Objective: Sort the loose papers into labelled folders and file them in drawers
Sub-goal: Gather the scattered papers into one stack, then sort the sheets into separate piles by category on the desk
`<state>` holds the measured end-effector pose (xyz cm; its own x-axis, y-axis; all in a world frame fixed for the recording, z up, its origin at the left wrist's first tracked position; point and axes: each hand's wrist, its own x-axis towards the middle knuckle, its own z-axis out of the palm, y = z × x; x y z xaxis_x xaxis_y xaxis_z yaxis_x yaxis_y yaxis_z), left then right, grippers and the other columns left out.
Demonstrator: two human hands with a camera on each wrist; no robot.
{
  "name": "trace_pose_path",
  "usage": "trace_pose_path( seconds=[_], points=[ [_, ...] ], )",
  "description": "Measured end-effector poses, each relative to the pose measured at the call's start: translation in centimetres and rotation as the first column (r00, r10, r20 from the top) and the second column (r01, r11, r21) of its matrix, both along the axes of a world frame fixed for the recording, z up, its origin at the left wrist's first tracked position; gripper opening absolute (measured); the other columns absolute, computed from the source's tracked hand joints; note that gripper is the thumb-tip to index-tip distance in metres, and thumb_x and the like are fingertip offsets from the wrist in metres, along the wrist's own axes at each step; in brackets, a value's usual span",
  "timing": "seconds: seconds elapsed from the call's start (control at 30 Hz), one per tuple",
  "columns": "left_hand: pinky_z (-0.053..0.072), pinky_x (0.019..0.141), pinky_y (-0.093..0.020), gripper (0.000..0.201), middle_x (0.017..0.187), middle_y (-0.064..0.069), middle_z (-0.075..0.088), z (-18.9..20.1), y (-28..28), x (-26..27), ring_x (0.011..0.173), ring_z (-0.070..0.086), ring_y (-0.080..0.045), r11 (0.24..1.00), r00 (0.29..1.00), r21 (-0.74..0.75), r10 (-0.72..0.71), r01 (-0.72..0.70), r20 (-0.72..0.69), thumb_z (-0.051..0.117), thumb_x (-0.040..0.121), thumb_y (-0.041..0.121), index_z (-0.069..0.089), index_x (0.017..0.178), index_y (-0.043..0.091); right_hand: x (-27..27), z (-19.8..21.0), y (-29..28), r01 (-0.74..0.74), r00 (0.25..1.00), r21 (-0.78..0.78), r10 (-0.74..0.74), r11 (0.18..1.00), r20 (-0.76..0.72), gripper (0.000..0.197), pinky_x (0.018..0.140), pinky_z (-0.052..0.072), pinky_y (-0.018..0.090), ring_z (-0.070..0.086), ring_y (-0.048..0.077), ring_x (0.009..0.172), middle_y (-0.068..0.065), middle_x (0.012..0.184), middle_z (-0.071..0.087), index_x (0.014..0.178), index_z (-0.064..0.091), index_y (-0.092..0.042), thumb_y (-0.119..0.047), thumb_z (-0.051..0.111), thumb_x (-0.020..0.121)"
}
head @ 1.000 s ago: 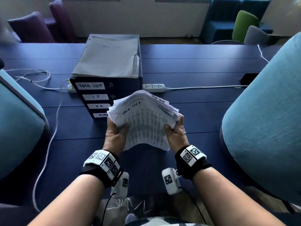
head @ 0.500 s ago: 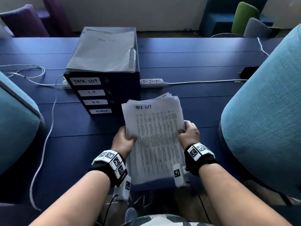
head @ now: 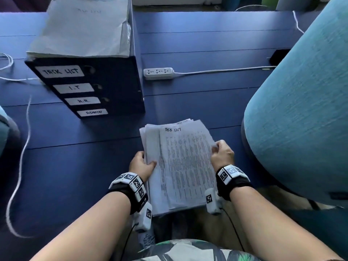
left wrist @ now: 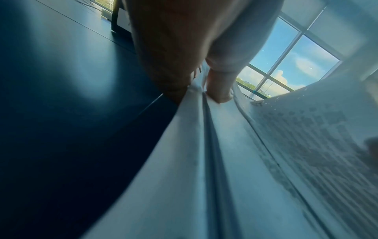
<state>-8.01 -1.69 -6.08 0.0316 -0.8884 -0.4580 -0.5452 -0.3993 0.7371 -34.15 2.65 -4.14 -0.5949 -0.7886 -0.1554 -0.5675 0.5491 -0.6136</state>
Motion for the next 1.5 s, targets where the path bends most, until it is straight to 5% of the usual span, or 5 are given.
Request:
trace_pose_path(
  seconds=[0.53, 0.77, 1.03, 1.27, 1.5],
  points=[
    [0.054, 0.09, -0.038, 0.042, 0.11, -0.004, 0.065, 0.7, -0.1, 1.2, 0.095, 0.065, -0.018, 0.998, 0.998, 0.054, -0.013, 0.01, 0.057, 0.079, 0.077, 0.036, 0.065, 0.109, 0.012, 3.0, 0.8, -2.7, 0.015, 0.916, -0.059, 0.01, 0.998, 0.401, 0.014, 0.046, 0.037, 0.013, 0.044, 0.012, 0.061, -0.002, 0.07, 0.052, 0.078, 0.053, -0.014, -0.015, 0.054, 0.091],
    [0.041, 0.08, -0.031, 0.041, 0.107, -0.011, 0.06, 1.7, 0.1, 5.4, 0.089, 0.054, -0.025, 0.982, 0.958, -0.041, 0.19, -0.186, 0.214, 0.061, 0.087, 0.008, 0.046, 0.126, 0.009, 7.4, -0.5, -2.0, -0.548, 0.831, 0.163, 0.556, 0.82, -0.003, 0.039, 0.1, 0.04, 0.037, 0.044, 0.022, 0.116, 0.001, 0.125, 0.05, 0.129, 0.051, -0.022, -0.012, 0.052, 0.091],
    [0.044, 0.059, -0.028, 0.052, 0.121, -0.006, 0.039, 0.9, 0.5, 11.0, 0.072, 0.054, -0.026, 0.967, 0.905, -0.154, 0.243, -0.201, 0.348, 0.042, 0.085, -0.013, 0.051, 0.122, 0.022, 8.5, -0.9, -0.5, -0.667, 0.647, 0.366, 0.748, 0.649, -0.147, 0.058, 0.112, 0.02, 0.049, 0.017, 0.024, 0.14, -0.004, 0.152, 0.02, 0.133, 0.032, -0.042, -0.021, 0.059, 0.087],
    [0.028, 0.112, -0.05, 0.044, 0.153, -0.004, 0.021, 1.2, -0.1, 13.6, 0.135, 0.027, -0.034, 0.979, 0.784, -0.131, 0.204, -0.157, 0.586, 0.059, 0.083, -0.001, 0.067, 0.116, 0.026, 9.0, 0.0, -0.6, -0.625, 0.663, 0.44, 0.736, 0.645, -0.137, 0.067, 0.117, 0.009, 0.049, 0.009, 0.026, 0.145, 0.0, 0.157, 0.012, 0.141, 0.028, -0.035, -0.008, 0.053, 0.086],
    [0.035, 0.107, -0.049, 0.044, 0.146, 0.0, 0.039, 1.7, 0.9, 10.2, 0.132, 0.036, -0.028, 0.974, 0.766, -0.025, -0.161, 0.224, 0.623, 0.061, 0.09, 0.036, 0.053, 0.133, 0.035, 13.8, 0.9, 0.0, -0.733, 0.532, 0.434, 0.839, 0.525, -0.116, 0.065, 0.113, 0.016, 0.052, 0.007, 0.026, 0.144, -0.003, 0.158, 0.006, 0.146, 0.017, -0.043, -0.051, 0.049, 0.091]
  ],
)
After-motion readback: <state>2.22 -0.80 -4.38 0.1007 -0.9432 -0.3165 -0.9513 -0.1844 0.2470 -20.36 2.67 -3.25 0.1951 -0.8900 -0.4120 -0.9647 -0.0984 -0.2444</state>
